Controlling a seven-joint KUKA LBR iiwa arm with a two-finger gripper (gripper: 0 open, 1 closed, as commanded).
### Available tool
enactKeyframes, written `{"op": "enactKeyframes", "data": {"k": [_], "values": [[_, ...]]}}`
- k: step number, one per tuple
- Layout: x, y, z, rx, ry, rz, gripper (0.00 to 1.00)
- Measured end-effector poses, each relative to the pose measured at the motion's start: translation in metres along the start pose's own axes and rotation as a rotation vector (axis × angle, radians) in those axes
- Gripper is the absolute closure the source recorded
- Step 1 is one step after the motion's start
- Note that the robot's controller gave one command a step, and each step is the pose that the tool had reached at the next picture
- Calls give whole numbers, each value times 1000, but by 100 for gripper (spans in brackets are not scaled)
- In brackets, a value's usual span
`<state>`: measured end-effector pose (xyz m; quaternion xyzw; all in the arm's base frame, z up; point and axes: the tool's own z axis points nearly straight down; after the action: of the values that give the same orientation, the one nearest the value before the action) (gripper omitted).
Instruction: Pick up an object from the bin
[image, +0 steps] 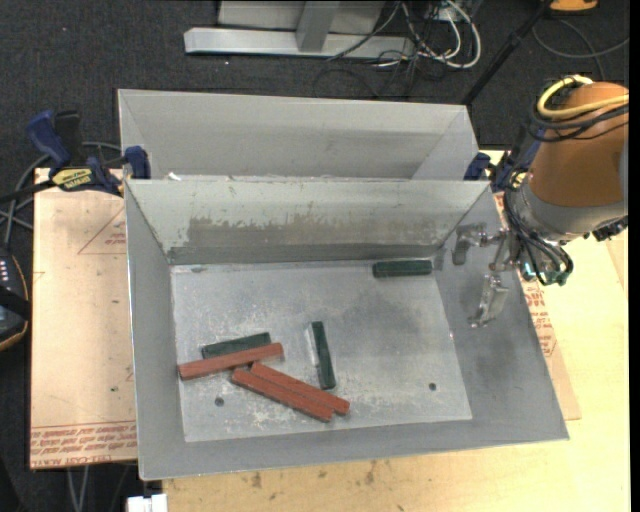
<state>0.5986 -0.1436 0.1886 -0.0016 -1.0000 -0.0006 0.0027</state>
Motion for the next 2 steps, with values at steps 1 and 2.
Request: {"op": "enactKeyframes", "data": {"k": [1,2], "values": [[-30,7,12,0,-9,120,0],[-51,23,7,-1,-12,193,0]]}}
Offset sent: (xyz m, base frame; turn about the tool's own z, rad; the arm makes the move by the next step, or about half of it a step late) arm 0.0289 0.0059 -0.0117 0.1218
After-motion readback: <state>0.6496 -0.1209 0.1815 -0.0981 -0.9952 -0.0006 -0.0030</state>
